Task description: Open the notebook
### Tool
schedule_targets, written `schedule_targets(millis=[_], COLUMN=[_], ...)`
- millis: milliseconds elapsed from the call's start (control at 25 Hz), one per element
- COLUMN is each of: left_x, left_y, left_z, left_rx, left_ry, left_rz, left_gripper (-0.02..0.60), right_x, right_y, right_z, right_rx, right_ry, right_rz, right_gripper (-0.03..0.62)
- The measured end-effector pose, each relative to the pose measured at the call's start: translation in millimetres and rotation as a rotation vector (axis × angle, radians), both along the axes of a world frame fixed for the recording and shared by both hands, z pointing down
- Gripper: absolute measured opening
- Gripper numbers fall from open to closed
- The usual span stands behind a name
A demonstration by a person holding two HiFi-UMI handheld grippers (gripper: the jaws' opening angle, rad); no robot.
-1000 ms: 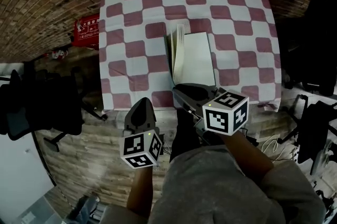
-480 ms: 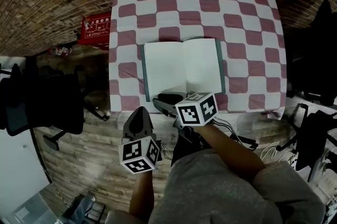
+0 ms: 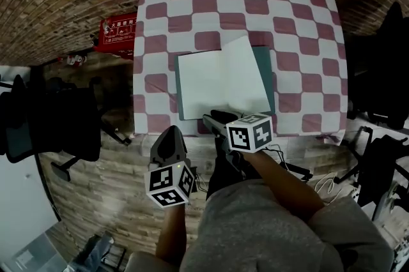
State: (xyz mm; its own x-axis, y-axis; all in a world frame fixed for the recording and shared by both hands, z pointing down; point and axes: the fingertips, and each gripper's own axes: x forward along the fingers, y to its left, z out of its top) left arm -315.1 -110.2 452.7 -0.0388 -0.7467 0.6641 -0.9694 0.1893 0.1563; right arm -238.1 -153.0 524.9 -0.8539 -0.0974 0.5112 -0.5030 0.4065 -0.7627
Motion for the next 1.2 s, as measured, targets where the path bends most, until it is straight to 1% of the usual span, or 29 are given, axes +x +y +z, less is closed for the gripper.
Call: schedule_targets(millis=[240,440,600,760,1000,1080,1160,1200], left_x=[14.2,30.7,46.3,63.2,94.6,107.0,119.4,124.8], left_y=[-3.3,-6.3,-6.4,-4.9,4.3,11.8,19.8,23.4], left_z=[-10.2,-22.4,-36.4,-53.8,-82.2,-91.6,-100.8,-105.6], left_rx=[0.025,0.054,0.086,0.121,0.184,0.202,0.222,0.233], left_ry=[-0.003,-0.012,-0.021,-0.038,-0.061,-0.068,-0.078,-0.086], left_rz=[0.026,0.052,0.071,0.088,0.102,0.105,0.111,0.114], left_gripper=[0.009,0.009,0.009,0.009,0.009,0.009,0.009,0.009], right_x=[33.2,63.3,84.1,102.0,141.6,162.2,186.5,198.1], right_y=[-15.8,-24.4,-22.9,-12.3,-3.3,-3.1,-4.3,-4.8], right_z=[-6.9,-21.3,-38.5,-63.1,-109.5,-128.7,-150.4,-161.8], right_rx=[0.047,0.115,0.165,0.224,0.358,0.409,0.470,0.500], right_ry=[0.031,0.060,0.050,0.009,-0.034,-0.047,-0.057,-0.063], right_rz=[0.084,0.129,0.135,0.102,0.078,0.102,0.144,0.161], right_gripper=[0.120,0.121,0.120,0.120,0.115,0.102,0.070,0.065])
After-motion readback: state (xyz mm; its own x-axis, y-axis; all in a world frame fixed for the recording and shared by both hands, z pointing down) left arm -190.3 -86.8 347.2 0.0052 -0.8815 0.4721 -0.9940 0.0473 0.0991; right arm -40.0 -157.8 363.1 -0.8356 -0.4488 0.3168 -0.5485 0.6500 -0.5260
